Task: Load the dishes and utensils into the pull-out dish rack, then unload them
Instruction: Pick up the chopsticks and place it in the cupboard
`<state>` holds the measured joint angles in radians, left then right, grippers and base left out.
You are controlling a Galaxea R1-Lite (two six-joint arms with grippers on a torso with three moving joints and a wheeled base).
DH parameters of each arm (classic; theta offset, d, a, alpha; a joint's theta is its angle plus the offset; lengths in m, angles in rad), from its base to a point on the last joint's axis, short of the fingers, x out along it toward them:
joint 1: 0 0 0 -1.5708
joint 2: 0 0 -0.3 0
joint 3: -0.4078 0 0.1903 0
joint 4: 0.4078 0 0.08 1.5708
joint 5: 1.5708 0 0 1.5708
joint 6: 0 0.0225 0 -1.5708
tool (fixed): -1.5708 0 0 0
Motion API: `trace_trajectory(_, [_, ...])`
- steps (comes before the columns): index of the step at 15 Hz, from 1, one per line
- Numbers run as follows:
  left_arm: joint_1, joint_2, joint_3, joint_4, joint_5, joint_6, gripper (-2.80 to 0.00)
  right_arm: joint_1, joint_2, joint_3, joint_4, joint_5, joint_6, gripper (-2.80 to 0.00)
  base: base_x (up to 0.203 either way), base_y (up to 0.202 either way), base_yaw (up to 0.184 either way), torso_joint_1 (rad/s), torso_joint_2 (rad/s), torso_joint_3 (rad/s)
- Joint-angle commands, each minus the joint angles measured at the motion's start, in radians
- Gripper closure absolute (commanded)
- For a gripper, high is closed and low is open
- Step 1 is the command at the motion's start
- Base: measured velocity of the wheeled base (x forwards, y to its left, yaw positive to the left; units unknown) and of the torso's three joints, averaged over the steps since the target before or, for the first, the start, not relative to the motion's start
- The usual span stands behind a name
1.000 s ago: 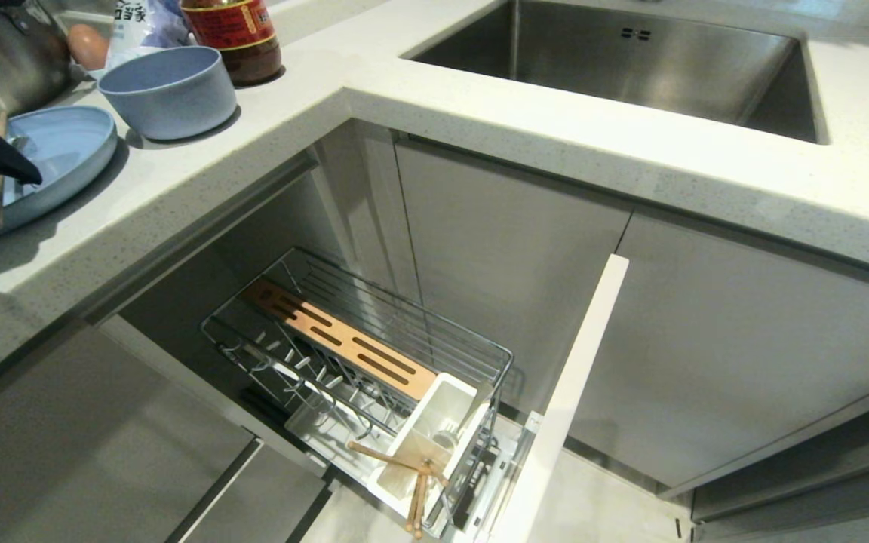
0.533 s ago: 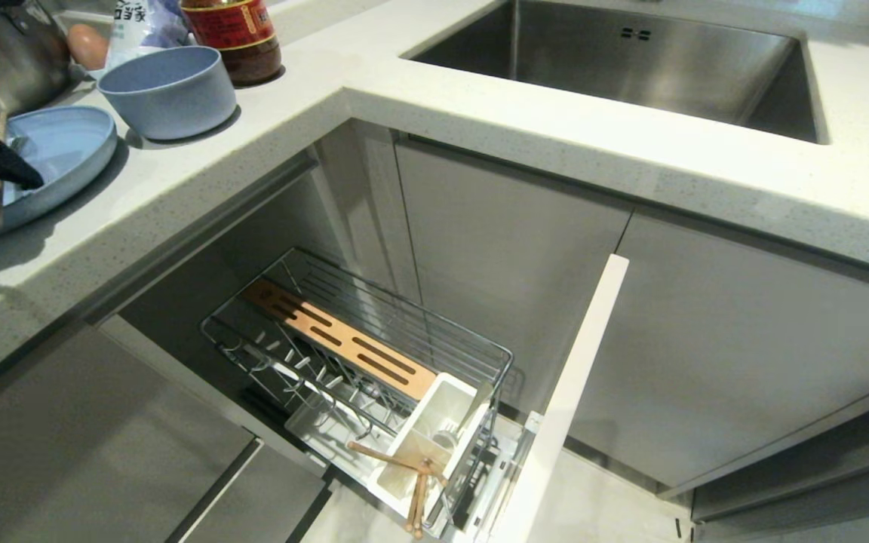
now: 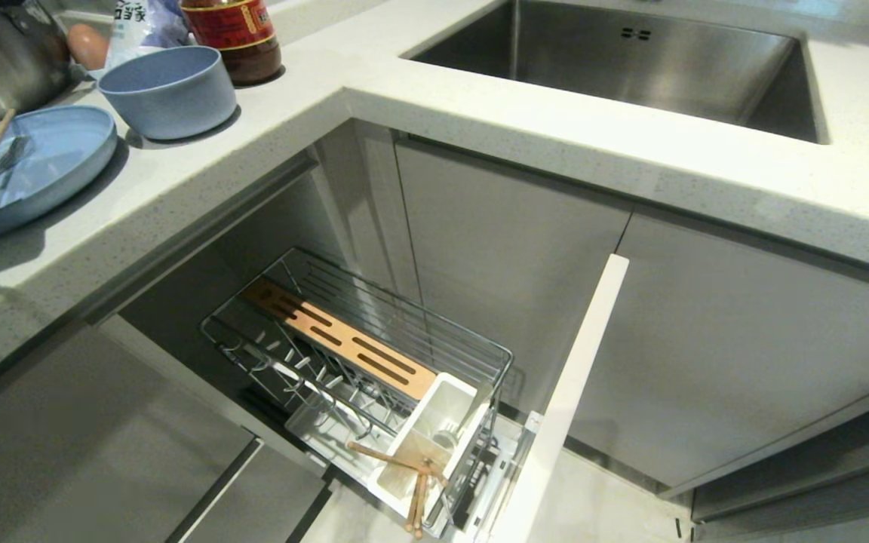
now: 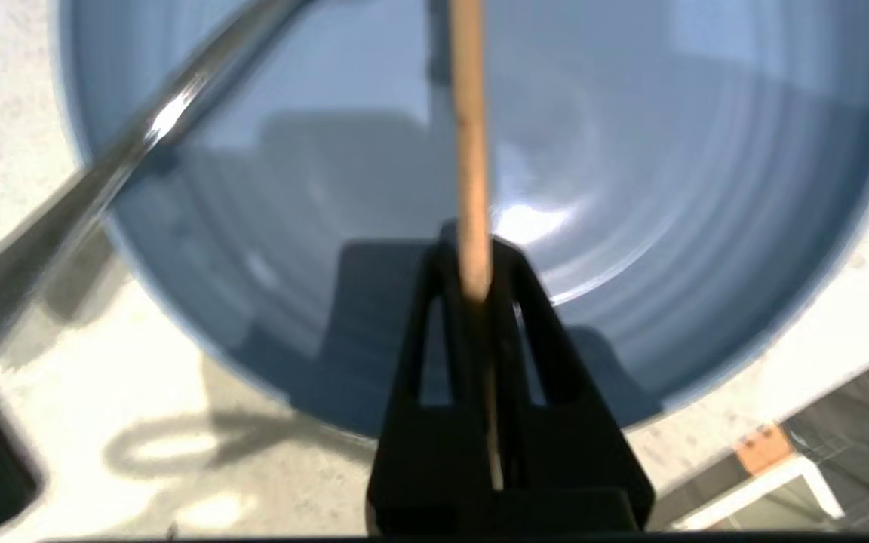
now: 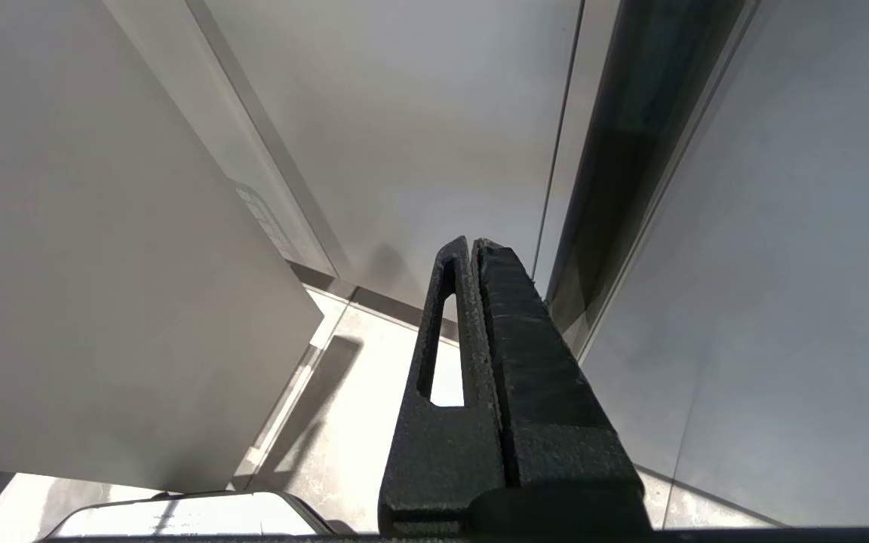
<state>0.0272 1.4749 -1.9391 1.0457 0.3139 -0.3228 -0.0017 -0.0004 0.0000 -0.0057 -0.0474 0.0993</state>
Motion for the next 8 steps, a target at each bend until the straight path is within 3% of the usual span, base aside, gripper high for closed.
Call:
trace_trajectory(1, [0.000,-0.006,0.000,0.005,0.002,-0.002,0.00,0.000,-0.004,0.000,0.000,0.000,0.000,0.00,0.000,0.000,0.000,0.000,0.00,0.000])
trace_trajectory(8, [-0.009,-0.150,-0.004,-0.024,0.002,-0.003,0.00,0.000,-0.004,0.000,0.000,0.000,0.000,0.00,0.000,0.000,0.000,0.000,0.00,0.000])
